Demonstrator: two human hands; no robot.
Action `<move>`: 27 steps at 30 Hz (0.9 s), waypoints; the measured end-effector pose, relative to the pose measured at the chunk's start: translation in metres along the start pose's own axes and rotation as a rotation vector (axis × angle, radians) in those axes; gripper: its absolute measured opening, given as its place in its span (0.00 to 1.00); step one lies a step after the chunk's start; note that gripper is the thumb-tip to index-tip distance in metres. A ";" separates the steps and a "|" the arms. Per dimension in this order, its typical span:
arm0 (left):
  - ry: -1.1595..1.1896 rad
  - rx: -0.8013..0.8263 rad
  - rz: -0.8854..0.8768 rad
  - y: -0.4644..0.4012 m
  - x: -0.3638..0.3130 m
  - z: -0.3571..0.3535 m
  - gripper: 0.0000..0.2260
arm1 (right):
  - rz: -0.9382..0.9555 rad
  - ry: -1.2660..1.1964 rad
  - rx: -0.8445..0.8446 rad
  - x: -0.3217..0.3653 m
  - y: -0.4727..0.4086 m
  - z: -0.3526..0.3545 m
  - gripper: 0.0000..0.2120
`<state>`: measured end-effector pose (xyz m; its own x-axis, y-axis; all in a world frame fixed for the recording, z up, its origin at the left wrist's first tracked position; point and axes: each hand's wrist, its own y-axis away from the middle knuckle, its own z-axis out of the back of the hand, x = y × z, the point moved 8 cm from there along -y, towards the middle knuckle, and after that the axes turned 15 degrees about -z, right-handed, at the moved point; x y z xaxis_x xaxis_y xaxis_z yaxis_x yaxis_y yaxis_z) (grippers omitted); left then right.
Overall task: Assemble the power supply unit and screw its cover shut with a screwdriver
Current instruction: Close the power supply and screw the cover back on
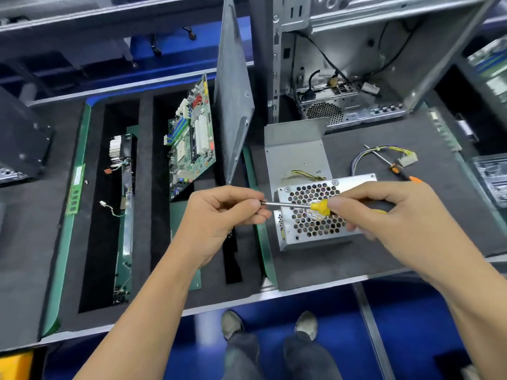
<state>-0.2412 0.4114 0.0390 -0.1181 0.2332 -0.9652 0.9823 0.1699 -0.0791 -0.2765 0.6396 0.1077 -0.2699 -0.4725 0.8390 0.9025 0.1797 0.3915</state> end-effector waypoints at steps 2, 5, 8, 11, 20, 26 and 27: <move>0.006 -0.015 -0.042 -0.004 -0.004 -0.009 0.05 | -0.024 -0.092 0.063 -0.005 -0.004 0.005 0.09; 0.034 -0.077 -0.098 -0.009 -0.009 -0.018 0.10 | -0.055 -0.435 0.106 -0.014 -0.013 0.015 0.06; 0.007 -0.069 -0.169 -0.009 -0.015 -0.032 0.11 | -0.066 -0.765 0.054 -0.022 -0.019 0.025 0.10; -0.102 -0.052 -0.237 -0.001 -0.017 -0.044 0.13 | -0.100 -0.910 0.053 -0.029 -0.020 0.016 0.09; -0.668 0.021 -0.508 0.039 -0.013 -0.062 0.14 | -0.031 -0.594 -0.032 -0.028 -0.015 0.008 0.07; -0.768 0.086 -0.571 0.053 0.002 -0.063 0.24 | 0.118 -0.355 -0.105 -0.015 -0.002 0.007 0.03; -0.783 0.088 -0.595 0.055 0.002 -0.062 0.24 | 0.141 -0.328 -0.115 -0.012 0.000 0.007 0.03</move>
<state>-0.1965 0.4809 0.0481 -0.4977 -0.5718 -0.6522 0.8052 -0.0250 -0.5925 -0.2752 0.6517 0.1003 -0.2166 -0.1447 0.9655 0.9653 0.1163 0.2340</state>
